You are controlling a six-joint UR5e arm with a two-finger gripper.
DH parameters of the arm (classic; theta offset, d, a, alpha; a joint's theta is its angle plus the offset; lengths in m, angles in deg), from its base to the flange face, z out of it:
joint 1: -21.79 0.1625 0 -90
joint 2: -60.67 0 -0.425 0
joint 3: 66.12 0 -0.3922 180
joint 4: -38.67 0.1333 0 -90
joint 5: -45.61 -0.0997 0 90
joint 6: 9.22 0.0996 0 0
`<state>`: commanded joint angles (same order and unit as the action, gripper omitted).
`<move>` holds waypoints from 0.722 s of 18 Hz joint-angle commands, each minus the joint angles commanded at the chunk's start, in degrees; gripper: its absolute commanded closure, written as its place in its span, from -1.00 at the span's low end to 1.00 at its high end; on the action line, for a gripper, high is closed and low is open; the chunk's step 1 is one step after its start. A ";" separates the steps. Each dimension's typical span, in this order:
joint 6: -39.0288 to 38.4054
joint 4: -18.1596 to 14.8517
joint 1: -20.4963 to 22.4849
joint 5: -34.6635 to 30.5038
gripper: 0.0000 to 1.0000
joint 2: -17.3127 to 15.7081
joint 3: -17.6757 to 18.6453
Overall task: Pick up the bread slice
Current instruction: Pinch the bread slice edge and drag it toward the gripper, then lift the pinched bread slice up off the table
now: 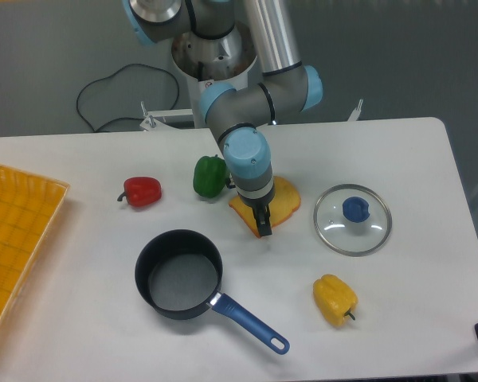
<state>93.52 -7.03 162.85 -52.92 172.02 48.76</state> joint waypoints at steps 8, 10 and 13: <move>-0.44 -0.18 -0.09 -0.18 0.39 0.44 -0.62; -0.53 -0.18 -0.09 -0.26 0.80 0.44 -0.70; -0.44 -0.44 -0.09 -0.35 1.00 0.44 -1.14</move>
<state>93.08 -7.47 162.77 -53.27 172.46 47.62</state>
